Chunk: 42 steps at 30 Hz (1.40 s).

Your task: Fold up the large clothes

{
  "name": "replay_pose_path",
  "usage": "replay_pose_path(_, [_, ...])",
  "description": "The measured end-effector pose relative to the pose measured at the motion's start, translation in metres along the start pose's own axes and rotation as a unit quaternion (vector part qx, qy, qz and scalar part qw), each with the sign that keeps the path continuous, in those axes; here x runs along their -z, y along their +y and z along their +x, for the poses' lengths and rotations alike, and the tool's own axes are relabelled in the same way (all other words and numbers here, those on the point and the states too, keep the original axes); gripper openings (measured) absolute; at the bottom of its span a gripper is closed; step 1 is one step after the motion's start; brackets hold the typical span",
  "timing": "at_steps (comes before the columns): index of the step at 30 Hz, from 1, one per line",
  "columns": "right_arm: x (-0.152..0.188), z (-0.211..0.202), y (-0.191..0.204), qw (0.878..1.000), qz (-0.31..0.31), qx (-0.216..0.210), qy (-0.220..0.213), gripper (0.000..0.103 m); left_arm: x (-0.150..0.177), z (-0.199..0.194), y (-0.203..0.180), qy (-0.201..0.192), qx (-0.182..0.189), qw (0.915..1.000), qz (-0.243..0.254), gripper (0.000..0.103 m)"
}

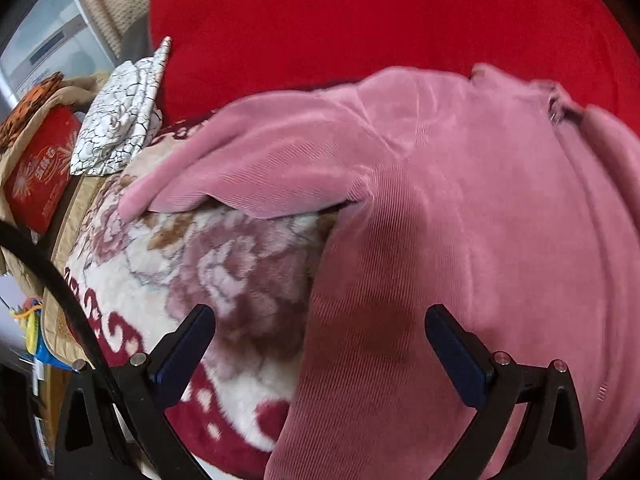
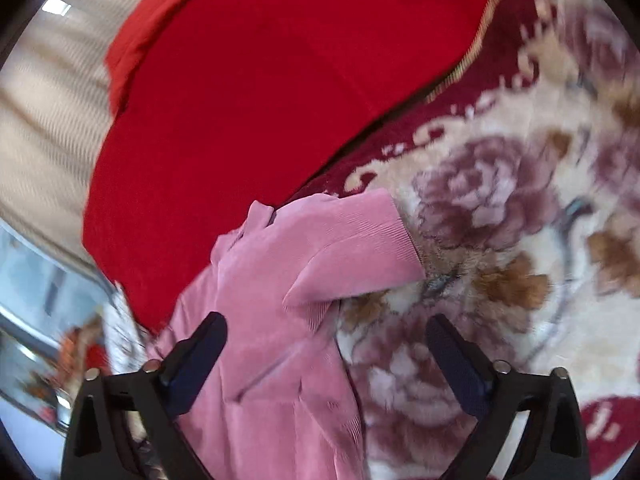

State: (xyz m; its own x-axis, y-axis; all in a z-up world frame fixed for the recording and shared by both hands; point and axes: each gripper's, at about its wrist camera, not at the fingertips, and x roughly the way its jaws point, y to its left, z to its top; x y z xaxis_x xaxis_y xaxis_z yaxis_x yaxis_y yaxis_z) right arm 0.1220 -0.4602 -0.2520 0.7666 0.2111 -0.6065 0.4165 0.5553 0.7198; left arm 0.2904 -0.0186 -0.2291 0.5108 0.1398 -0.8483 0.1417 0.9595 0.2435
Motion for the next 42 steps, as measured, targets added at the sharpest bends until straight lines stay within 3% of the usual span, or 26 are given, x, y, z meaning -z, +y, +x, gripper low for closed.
replay_pose_path(3, [-0.011,0.032,-0.012,0.998,0.045,-0.027,0.020,0.086,0.003,0.014,-0.012,0.019,0.006,0.9996,0.020,0.103])
replay_pose_path(8, [-0.028,0.077,-0.031,0.991,0.121,-0.038,0.029,0.071,0.011,0.015,-0.011,0.002,0.021,0.9997,0.013,0.103])
replay_pose_path(10, [-0.033,0.085,-0.033,0.990,0.134,-0.037,0.012,0.060,0.016,0.018,-0.003,0.004,0.047,0.9988,-0.015,0.103])
replay_pose_path(12, [-0.037,0.090,-0.032,0.990,0.135,-0.044,0.007,0.031,0.019,0.017,0.001,-0.005,0.059,0.9979,-0.025,0.103])
replay_pose_path(13, [-0.038,0.088,-0.030,0.990,0.134,-0.041,-0.003,0.030,0.021,0.016,-0.001,-0.011,0.057,0.9981,-0.021,0.103])
replay_pose_path(15, [-0.038,0.076,-0.015,0.994,0.095,-0.035,-0.041,0.020,0.024,0.014,-0.001,-0.017,0.054,0.9982,-0.020,0.103])
replay_pose_path(18, [-0.034,0.053,0.023,0.996,0.005,-0.027,-0.089,0.015,0.025,0.009,0.000,-0.010,0.060,0.9979,-0.020,0.103])
replay_pose_path(20, [-0.027,0.039,0.056,0.992,-0.053,-0.044,-0.109,0.015,0.026,0.003,0.004,-0.008,0.058,0.9981,-0.019,0.103])
replay_pose_path(23, [-0.011,0.030,0.111,0.981,-0.136,-0.074,-0.116,0.015,0.029,-0.010,0.022,-0.030,0.054,0.9976,-0.031,0.103])
replay_pose_path(28, [0.025,0.044,0.185,0.967,-0.204,-0.137,-0.072,0.014,0.031,-0.037,0.051,-0.063,0.061,0.9943,-0.060,0.103])
replay_pose_path(35, [0.082,0.091,0.223,0.954,-0.208,-0.199,0.088,0.021,0.018,-0.061,0.068,-0.112,0.064,0.9888,-0.074,0.103])
replay_pose_path(37, [0.100,0.102,0.215,0.949,-0.200,-0.210,0.125,0.037,0.015,-0.062,0.070,-0.114,0.069,0.9882,-0.077,0.103])
replay_pose_path(39, [0.104,0.101,0.200,0.950,-0.179,-0.226,0.117,0.084,0.014,-0.062,0.069,-0.114,0.073,0.9880,-0.075,0.103])
replay_pose_path(42, [0.086,0.078,0.163,0.958,-0.132,-0.249,0.054,0.088,0.009,-0.063,0.060,-0.114,0.083,0.9877,-0.068,0.103])
